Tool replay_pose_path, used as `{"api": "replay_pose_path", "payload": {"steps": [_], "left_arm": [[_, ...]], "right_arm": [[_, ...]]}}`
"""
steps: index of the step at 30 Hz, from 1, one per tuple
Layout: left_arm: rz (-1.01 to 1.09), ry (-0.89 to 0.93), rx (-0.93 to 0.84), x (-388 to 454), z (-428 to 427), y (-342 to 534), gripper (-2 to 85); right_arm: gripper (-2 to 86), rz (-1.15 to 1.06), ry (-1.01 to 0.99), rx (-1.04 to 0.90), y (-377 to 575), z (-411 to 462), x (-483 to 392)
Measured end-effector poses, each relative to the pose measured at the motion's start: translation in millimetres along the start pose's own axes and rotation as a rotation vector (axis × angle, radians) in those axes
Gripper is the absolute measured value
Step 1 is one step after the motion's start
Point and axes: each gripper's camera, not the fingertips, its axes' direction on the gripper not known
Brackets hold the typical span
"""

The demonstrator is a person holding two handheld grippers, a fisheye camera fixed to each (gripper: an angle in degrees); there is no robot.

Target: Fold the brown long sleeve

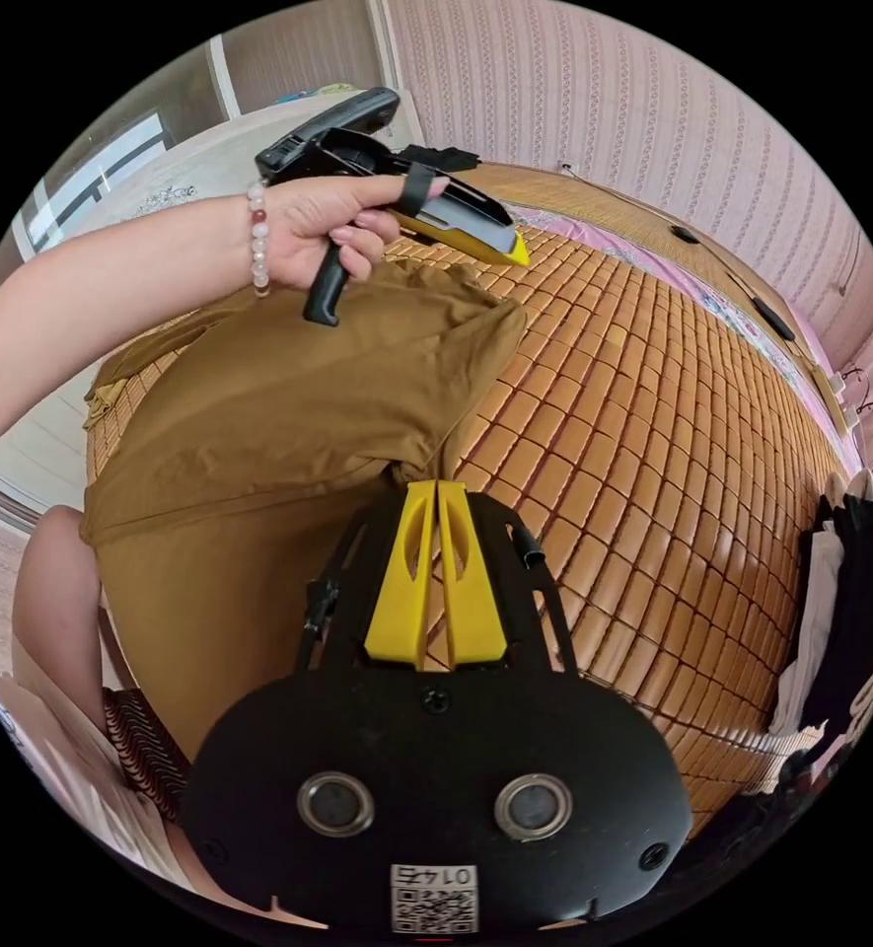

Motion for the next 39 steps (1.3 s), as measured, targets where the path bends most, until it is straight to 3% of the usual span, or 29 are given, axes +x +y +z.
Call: {"api": "replay_pose_path", "payload": {"steps": [5,8,10,13,16,22,27,30,36,39], "left_arm": [[-0.002,0.001,0.138,-27,-136,109,0.2],[-0.051,-0.225,0.22,-45,-231,212,1.4],[-0.249,-0.491,0.403,-59,-305,302,1.7],[-0.532,-0.603,0.709,-76,-358,402,2.1],[-0.727,-0.7,0.799,-109,-384,455,5.2],[-0.857,-0.75,0.968,-146,-431,523,6.4],[-0.931,-0.786,0.874,-181,-428,542,7.3],[-0.941,-0.654,0.856,-201,-426,545,8.6],[-0.946,-0.679,0.91,-208,-425,551,8.2],[-0.948,-0.659,0.909,-215,-419,554,3.4]], "right_arm": [[-0.4,-0.034,0.043,0.002,4,-26,-18],[1.7,-0.145,0.047,-0.01,-15,-32,-59],[4.2,-0.214,-0.001,0.027,-35,-37,-93],[7.5,-0.311,-0.108,0.094,-82,-37,-165],[9.3,-0.426,-0.142,0.083,-134,-29,-251],[8.6,-0.756,-0.126,0.071,-207,-9,-418],[8.6,-0.995,-0.212,-0.013,-266,32,-548],[8.7,-1.05,-0.275,-0.068,-290,58,-609],[8.8,-1.135,-0.245,-0.095,-308,103,-690],[8.4,-1.139,-0.24,-0.143,-313,125,-705]]}}
